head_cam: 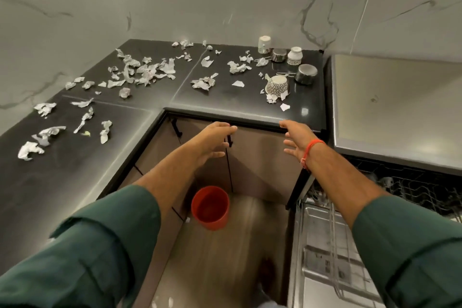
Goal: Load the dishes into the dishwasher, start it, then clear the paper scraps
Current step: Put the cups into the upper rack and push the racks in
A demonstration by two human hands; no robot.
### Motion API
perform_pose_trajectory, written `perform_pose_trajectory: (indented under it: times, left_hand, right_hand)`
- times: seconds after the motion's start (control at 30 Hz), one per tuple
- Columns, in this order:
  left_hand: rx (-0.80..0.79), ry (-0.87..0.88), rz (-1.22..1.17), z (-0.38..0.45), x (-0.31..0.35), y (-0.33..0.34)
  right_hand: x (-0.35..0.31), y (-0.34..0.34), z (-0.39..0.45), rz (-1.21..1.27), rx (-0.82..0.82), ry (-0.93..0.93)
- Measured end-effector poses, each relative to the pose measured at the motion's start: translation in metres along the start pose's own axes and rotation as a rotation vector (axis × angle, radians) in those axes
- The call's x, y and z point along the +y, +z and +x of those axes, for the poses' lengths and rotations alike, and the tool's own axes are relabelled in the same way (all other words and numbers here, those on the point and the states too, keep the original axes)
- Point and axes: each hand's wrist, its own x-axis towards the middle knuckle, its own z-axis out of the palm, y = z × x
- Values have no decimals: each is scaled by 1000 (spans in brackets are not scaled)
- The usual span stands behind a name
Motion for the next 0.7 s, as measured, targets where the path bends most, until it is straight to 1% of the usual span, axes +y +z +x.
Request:
perform_pose_trajectory:
  times: [0.2,0.43,0.6,0.7]
  left_hand:
    - [-52,0,38,83,54,9]
    - [-131,35,117,154,109,26]
    - [-180,51,187,218,136,40]
    - [-209,56,211,265,150,51]
  right_hand:
    - [-47,-11,62,0,12,9]
    - [-95,-36,114,10,45,20]
    - [-118,-49,142,-25,106,57]
    - [-128,-50,168,-106,148,65]
